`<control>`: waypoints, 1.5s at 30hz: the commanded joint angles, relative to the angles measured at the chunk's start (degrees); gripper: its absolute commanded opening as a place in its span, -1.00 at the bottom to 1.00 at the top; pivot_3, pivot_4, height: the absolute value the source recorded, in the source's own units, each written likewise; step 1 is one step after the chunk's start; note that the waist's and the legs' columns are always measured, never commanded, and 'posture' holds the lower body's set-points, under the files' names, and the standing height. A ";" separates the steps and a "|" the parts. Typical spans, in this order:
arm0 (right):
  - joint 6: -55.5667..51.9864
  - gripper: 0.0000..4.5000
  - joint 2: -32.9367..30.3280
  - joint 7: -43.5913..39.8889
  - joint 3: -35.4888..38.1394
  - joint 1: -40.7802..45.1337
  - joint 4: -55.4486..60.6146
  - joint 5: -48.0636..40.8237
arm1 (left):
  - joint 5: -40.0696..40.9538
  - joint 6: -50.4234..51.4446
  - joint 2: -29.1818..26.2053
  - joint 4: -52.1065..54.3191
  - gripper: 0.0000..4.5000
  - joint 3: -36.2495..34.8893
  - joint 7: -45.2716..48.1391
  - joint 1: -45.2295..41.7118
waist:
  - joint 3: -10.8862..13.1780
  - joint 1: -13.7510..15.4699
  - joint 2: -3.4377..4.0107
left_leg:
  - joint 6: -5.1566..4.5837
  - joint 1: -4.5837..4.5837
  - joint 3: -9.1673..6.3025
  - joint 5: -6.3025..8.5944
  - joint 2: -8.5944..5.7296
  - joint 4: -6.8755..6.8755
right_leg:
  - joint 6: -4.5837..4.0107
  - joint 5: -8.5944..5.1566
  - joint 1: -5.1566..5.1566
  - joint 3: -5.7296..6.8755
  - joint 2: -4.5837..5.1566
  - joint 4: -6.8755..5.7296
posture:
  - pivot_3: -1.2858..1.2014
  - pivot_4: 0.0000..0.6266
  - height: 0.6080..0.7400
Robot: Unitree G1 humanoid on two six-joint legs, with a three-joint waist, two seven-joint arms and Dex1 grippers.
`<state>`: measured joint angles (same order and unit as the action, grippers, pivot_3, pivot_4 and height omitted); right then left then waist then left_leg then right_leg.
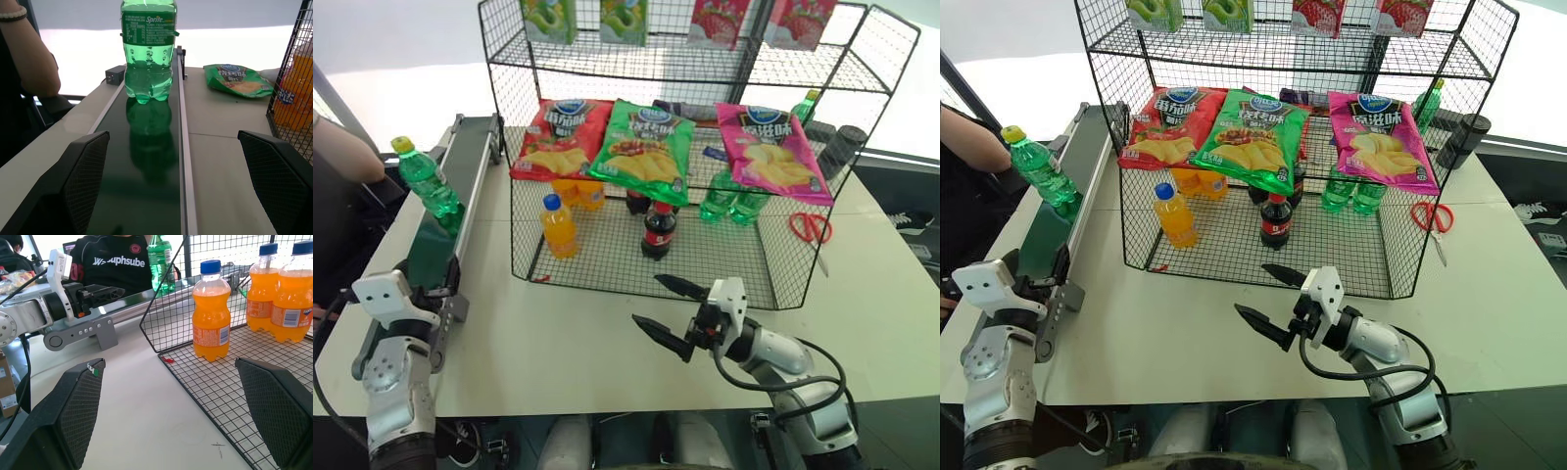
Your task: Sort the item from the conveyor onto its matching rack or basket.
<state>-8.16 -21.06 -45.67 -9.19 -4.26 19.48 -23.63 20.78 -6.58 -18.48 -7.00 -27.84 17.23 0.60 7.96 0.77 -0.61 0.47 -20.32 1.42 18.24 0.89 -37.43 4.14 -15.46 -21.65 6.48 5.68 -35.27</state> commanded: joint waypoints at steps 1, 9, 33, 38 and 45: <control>0.79 0.97 0.81 0.11 -0.28 0.17 1.44 -0.63 | -0.40 -0.93 -0.67 2.59 1.00 -0.38 -0.79 0.10 | 0.00 0.01 0.00 | 0.00 0.00 0.00 0.00 0.00 0.00 | 0.00 0.00 0.00 0.00 0.00 0.00 | 0.03 -0.52 0.76; 0.60 0.97 1.04 0.09 -0.53 -0.84 2.39 -1.49 | 0.24 -1.26 -0.69 3.91 1.00 -3.75 -4.85 2.55 | 0.00 -0.02 0.00 | 0.00 0.00 0.00 0.00 0.00 0.01 | 0.00 0.00 -0.01 0.00 0.04 0.01 | 0.03 -0.52 0.76; -0.57 0.97 0.93 0.26 -1.01 -0.03 3.76 -3.07 | 1.67 -0.98 -0.59 4.21 1.00 -3.59 -5.22 2.18 | 0.01 0.01 0.01 | 0.00 -0.02 0.00 0.01 0.00 0.03 | -0.01 0.00 -0.04 0.01 0.10 0.02 | 0.03 -0.52 0.76; -1.47 1.00 1.08 0.74 -1.29 0.41 4.36 -3.31 | 1.41 -0.52 -0.65 4.18 0.77 -3.38 -5.29 2.15 | 0.01 0.00 0.01 | 0.00 -0.03 0.00 0.01 0.00 0.03 | -0.01 0.00 -0.04 0.01 0.10 0.02 | 0.03 -0.52 0.76; -1.77 1.00 1.00 0.77 -1.04 0.91 4.17 -3.42 | 0.82 -1.05 -0.78 7.44 0.20 -2.54 -4.46 3.33 | 0.01 0.06 0.02 | 0.01 -0.03 0.00 0.00 -0.01 0.03 | -0.01 0.00 -0.04 0.01 0.12 0.02 | 0.03 -0.52 0.76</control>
<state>-10.29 -20.39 -44.83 -10.43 -4.01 21.24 -26.06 21.84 -6.63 -18.47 -3.48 -30.40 12.30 3.97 7.98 0.83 -0.59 0.47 -20.36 1.42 18.24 0.89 -37.39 4.13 -15.47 -21.69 6.49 5.80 -35.25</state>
